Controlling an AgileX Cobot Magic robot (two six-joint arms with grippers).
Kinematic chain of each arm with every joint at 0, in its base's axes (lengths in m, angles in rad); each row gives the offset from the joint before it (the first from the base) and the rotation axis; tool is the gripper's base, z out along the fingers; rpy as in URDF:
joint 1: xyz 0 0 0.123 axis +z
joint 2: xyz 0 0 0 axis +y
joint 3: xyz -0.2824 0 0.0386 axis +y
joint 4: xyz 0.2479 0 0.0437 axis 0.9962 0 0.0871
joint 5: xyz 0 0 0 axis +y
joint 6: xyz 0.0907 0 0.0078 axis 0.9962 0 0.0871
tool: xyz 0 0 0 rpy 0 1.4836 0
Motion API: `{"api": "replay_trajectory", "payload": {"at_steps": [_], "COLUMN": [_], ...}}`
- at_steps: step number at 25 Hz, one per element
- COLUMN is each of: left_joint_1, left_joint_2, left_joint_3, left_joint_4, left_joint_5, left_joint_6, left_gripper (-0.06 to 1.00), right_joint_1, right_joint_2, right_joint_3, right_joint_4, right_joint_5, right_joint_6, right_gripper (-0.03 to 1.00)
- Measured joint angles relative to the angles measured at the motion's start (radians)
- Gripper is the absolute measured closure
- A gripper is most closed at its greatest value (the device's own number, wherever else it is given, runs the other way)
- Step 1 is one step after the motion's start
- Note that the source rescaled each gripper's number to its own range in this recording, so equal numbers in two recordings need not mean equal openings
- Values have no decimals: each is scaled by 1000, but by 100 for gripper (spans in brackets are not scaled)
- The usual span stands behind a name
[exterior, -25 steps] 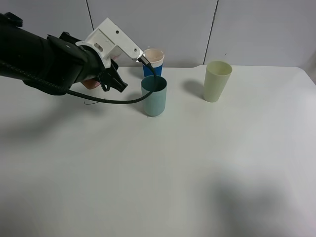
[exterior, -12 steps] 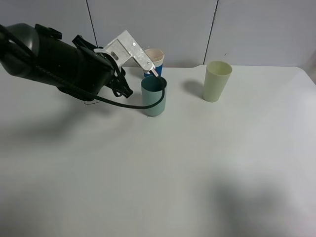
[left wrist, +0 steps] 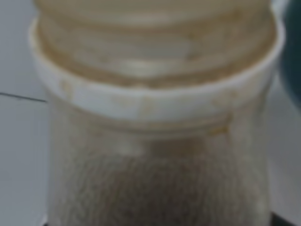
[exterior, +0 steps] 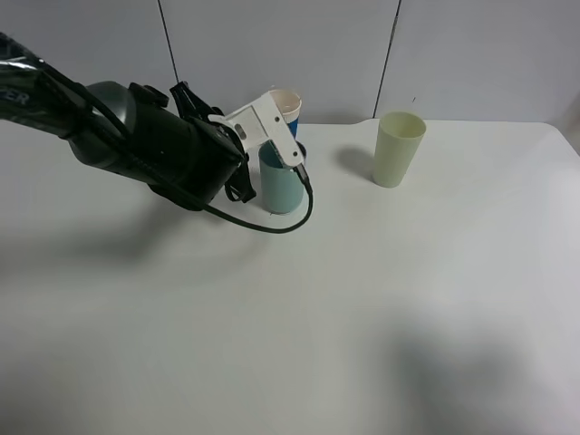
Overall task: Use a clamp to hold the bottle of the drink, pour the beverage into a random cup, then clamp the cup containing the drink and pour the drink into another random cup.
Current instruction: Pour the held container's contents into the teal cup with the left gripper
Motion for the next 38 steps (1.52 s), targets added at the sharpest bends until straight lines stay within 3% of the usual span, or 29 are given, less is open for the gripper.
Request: {"api": "replay_trajectory", "payload": {"at_steps": [17, 38], "left_joint_1": [-3, -6], "left_joint_2": [43, 44], "left_joint_3": [17, 36], "left_joint_4": [140, 261], "left_joint_5": [-121, -192], "left_joint_6": [126, 159], "left_gripper": [90, 90], "right_joint_1": [0, 0], "right_joint_2": [0, 0], "right_joint_3": [0, 0], "right_joint_4": [0, 0], "right_joint_5": [0, 0], "right_joint_6": [3, 7], "right_gripper": [-3, -3]}}
